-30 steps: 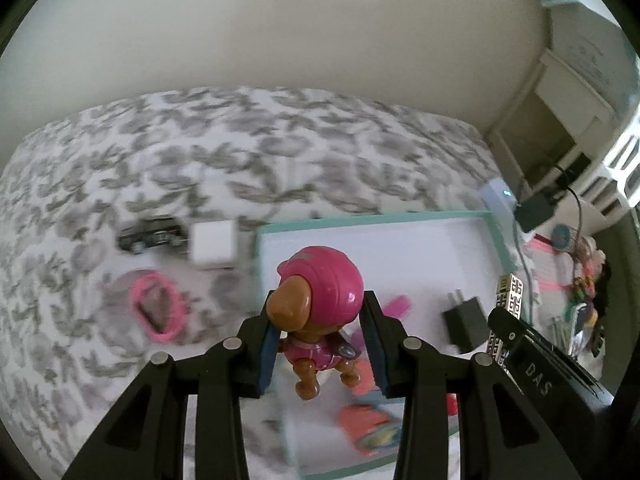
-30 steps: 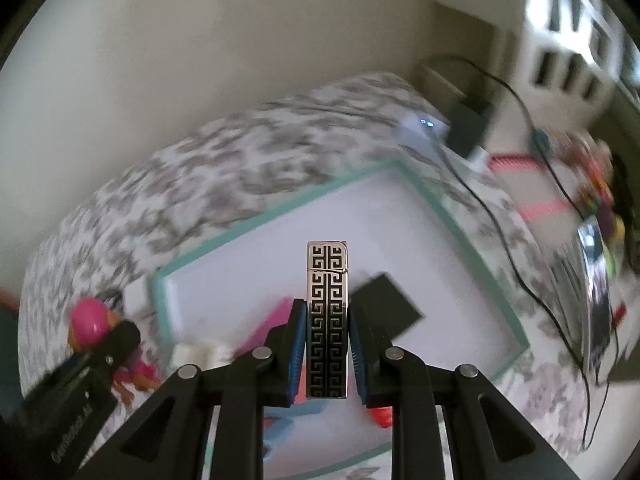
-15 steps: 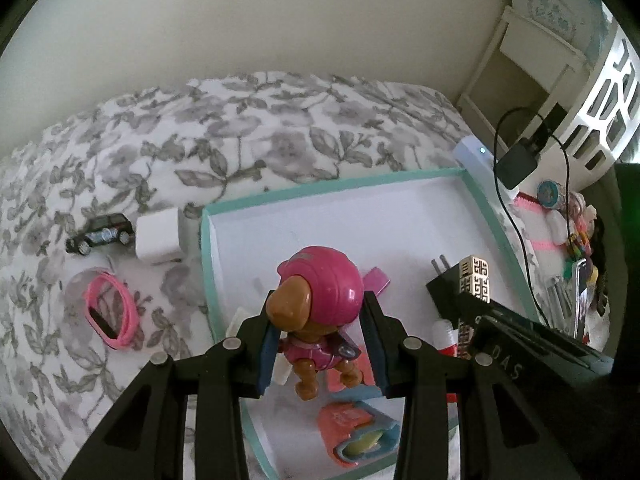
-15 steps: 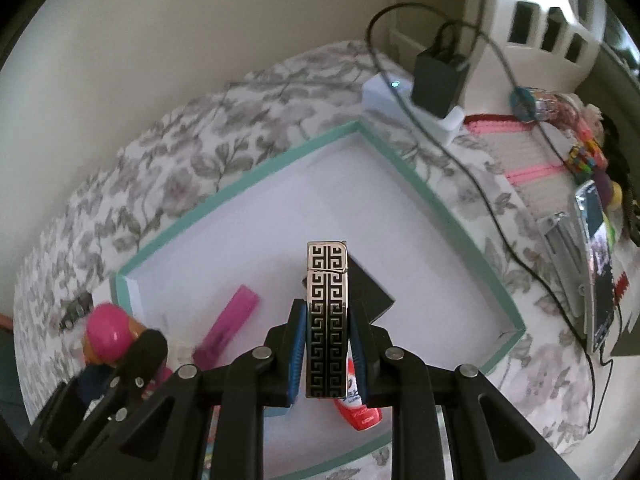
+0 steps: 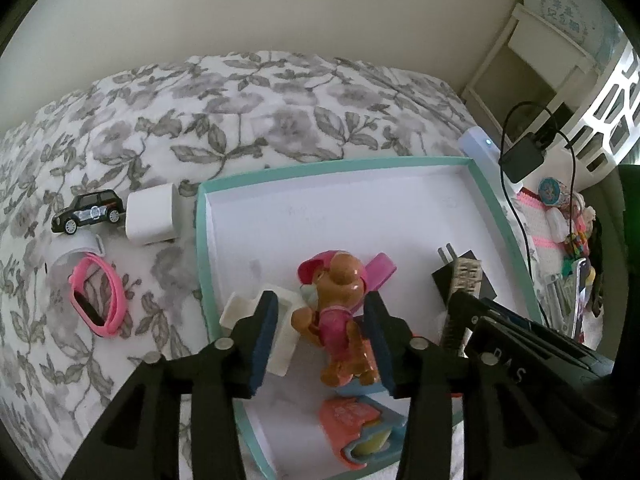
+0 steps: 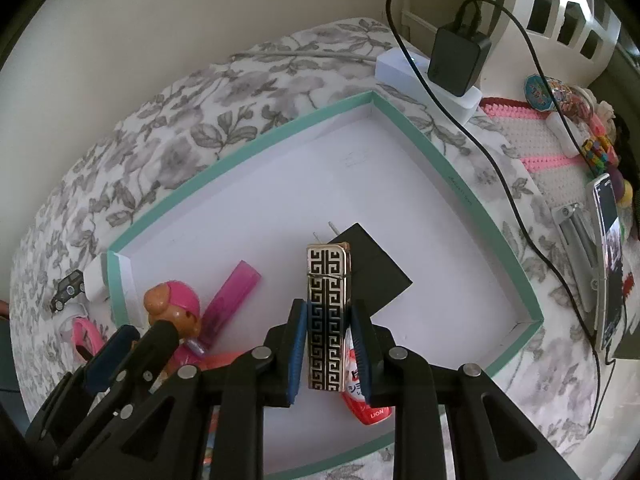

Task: Organize rigid objects
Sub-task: 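Lower the gold bar into the tray with the right gripper while the left gripper sets the doll there, then move both open grippers back toward the pink watch band and black toy car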

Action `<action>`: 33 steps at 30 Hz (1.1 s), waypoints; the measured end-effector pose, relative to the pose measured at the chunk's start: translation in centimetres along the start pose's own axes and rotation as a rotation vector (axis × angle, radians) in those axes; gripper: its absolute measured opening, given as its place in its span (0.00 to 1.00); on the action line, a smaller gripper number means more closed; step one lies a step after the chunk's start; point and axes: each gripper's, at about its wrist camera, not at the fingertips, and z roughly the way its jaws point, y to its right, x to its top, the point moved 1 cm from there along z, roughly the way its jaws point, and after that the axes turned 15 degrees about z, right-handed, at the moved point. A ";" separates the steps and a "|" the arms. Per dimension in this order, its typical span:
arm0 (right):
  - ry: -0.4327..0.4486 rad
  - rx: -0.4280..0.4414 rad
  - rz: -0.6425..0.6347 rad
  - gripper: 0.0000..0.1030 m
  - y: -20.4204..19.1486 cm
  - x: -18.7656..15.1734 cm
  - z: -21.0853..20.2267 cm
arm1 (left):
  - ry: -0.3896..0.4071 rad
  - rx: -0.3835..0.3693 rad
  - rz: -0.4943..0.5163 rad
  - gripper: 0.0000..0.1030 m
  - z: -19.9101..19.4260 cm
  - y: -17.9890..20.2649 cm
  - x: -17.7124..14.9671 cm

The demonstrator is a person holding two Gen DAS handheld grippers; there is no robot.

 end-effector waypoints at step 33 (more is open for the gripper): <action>0.115 -0.003 -0.136 0.94 -2.4 -0.8 -2.6 | -0.080 0.263 -0.267 0.82 -3.2 -9.4 -2.6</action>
